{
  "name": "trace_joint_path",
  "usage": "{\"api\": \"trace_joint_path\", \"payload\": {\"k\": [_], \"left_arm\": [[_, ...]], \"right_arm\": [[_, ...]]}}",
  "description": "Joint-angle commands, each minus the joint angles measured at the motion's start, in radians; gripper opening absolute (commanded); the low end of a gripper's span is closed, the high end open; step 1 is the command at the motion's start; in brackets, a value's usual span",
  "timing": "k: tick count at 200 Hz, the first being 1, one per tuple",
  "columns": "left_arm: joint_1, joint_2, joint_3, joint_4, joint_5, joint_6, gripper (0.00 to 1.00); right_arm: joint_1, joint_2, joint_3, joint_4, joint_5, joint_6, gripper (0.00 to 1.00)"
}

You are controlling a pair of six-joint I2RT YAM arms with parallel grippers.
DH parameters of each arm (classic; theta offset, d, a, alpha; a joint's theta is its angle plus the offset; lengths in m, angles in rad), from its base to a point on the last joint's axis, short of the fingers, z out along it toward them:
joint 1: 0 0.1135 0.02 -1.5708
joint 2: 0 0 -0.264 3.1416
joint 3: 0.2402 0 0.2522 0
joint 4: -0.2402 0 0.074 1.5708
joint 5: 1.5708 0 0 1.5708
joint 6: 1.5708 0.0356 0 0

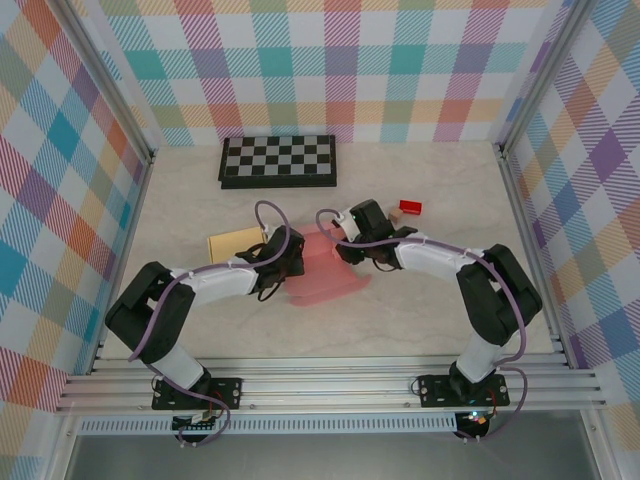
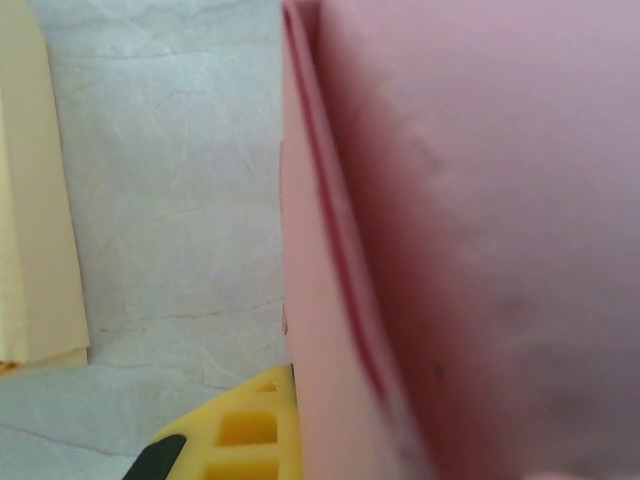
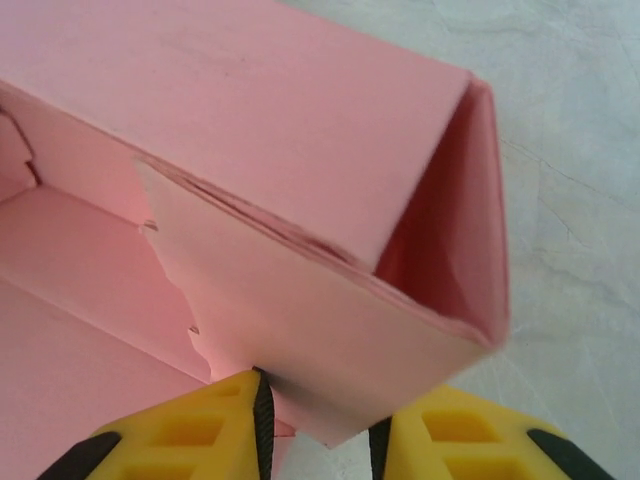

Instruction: Fold the paper box

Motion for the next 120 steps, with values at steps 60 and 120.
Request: {"api": "trace_joint_path", "payload": {"k": [60,120], "left_arm": [[-0.089,-0.021,0.077,0.079,0.19,0.014,0.0],[-0.089,-0.056,0.048,0.107,0.207,0.02,0.0]], "right_arm": [[-0.006,0.055,-0.057,0.367,-0.294,-0.069,0.37],[-0.045,0.047,-0.059,0.361,-0.306,-0.074,0.42]]}}
